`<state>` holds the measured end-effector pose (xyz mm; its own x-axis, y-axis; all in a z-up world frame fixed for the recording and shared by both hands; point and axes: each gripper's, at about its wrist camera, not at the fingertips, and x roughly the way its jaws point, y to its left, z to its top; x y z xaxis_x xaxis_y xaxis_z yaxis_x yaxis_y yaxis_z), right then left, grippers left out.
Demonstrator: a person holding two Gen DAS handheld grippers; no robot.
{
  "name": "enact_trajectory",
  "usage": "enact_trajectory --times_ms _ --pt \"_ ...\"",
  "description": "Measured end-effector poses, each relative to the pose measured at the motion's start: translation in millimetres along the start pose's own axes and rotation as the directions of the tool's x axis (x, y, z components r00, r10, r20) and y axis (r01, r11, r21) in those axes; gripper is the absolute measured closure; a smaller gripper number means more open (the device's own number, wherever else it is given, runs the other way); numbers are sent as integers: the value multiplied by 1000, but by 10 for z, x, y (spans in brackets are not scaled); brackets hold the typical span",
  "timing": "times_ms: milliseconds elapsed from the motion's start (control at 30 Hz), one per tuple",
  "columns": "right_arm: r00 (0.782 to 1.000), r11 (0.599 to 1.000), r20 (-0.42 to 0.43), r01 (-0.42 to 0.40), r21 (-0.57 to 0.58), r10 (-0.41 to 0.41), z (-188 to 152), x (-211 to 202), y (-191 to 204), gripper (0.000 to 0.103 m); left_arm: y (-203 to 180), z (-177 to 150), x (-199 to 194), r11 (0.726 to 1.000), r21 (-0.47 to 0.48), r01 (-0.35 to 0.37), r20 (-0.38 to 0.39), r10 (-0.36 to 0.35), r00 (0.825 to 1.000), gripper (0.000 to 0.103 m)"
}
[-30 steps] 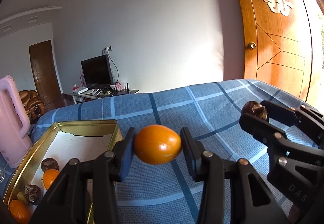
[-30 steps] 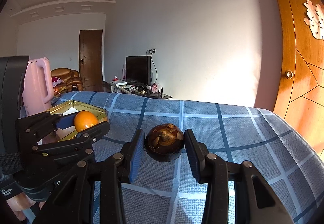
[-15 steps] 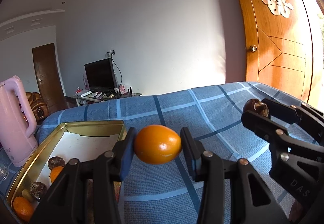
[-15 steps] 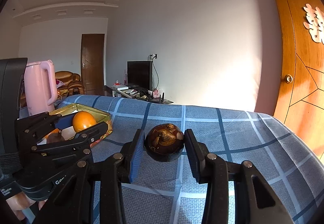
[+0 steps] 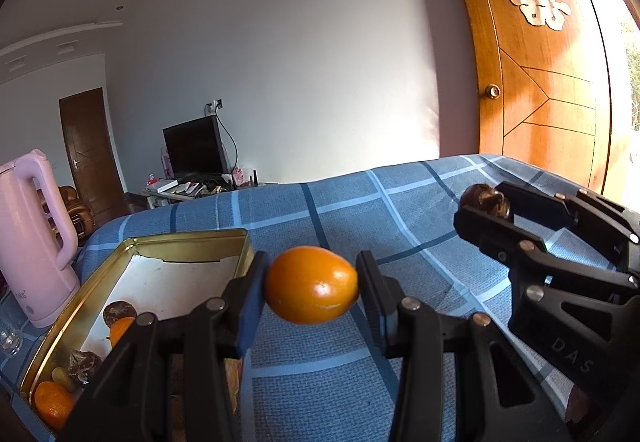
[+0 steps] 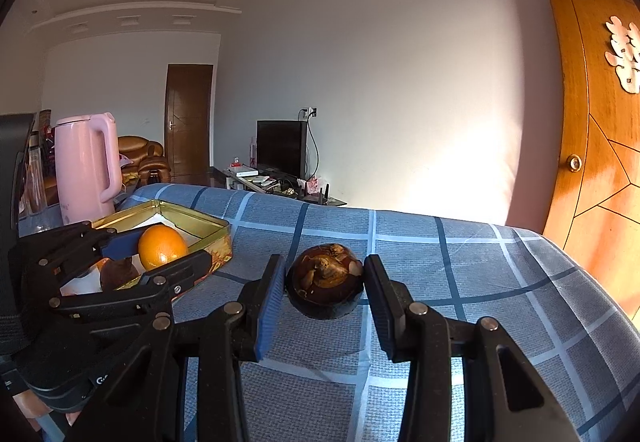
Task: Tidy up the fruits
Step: 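Carry the small orange in the left gripper and the mangosteen in the right gripper over the tray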
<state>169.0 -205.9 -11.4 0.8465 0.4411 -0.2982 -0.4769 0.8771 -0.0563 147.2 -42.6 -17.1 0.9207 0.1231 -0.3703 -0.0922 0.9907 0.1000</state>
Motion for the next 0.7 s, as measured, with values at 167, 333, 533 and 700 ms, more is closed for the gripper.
enact_trajectory --times_ms 167,333,533,700 --pt "1000 1000 0 -9 -8 9 0 -23 50 60 13 -24 -40 1000 5 1 -10 -1 1000 57" --pt "1000 1000 0 -16 -18 16 -10 -52 115 60 51 -56 -86 1000 9 3 -20 -3 1000 57" --pt "1000 999 1 -27 -21 27 -13 -83 158 60 164 -121 -139 1000 -4 7 -53 -7 999 57" --pt "999 998 -4 -48 -38 48 -17 -115 229 60 263 -143 -180 1000 -17 -3 -69 1 998 57"
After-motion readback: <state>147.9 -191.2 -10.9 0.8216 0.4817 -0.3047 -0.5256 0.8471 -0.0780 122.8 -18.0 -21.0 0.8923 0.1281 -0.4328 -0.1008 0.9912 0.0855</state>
